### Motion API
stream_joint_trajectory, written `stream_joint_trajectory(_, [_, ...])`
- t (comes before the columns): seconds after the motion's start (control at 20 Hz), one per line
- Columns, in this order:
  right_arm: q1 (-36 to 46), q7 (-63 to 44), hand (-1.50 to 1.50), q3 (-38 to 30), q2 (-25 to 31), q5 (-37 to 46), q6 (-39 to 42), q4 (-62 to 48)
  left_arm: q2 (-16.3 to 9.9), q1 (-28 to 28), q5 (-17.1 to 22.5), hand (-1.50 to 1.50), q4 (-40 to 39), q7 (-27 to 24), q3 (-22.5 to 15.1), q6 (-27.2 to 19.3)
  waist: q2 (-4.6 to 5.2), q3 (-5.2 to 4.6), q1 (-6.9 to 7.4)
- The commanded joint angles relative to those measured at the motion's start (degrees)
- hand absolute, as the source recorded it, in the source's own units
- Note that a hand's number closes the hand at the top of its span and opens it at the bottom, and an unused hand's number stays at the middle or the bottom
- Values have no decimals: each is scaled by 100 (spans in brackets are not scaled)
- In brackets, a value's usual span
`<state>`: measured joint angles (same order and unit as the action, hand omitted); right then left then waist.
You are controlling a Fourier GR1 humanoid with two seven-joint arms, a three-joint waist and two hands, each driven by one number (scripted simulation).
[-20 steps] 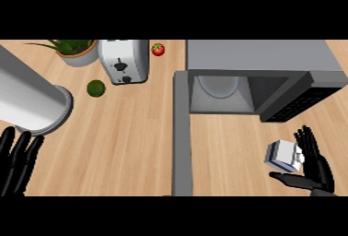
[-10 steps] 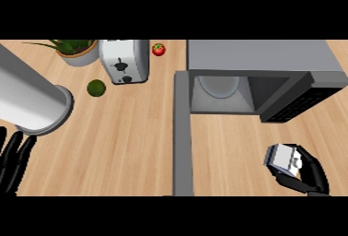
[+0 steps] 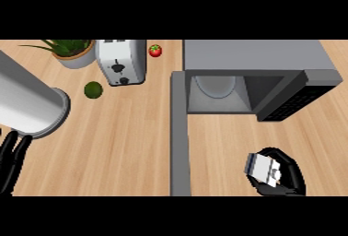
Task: Pick up the milk, place it into the microwave and close the microwave
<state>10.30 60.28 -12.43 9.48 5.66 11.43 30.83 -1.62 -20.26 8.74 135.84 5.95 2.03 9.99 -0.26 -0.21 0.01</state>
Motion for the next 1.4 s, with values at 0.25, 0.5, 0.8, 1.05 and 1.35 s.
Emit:
stream_joint_trajectory(0.25, [-879, -281, 150, 488, -766, -234, -74, 2166, 2, -389, 211, -150, 120, -88, 224, 172, -8, 9, -18])
stream_joint_trajectory(0.5, [-1060, -1275, 150, 1171, -941, -495, -983, 3421, -61, 132, 373, -150, -167, 122, 508, 66, 13, 16, -20])
stream_joint_trajectory(0.8, [-682, -2539, 150, 1803, -947, -395, -1865, 4399, -263, -80, 832, -150, -68, 218, 876, 374, 7, 14, 8])
stream_joint_trajectory(1.05, [700, -3258, 150, 1999, -948, -71, -2891, 3510, -91, -57, 608, -150, -569, -281, 860, 511, 29, 16, 90])
stream_joint_trajectory(1.35, [1947, -3574, 150, 1475, -831, 288, -3446, 2072, -169, -117, 680, -150, -519, -164, 948, 647, 41, 20, 119])
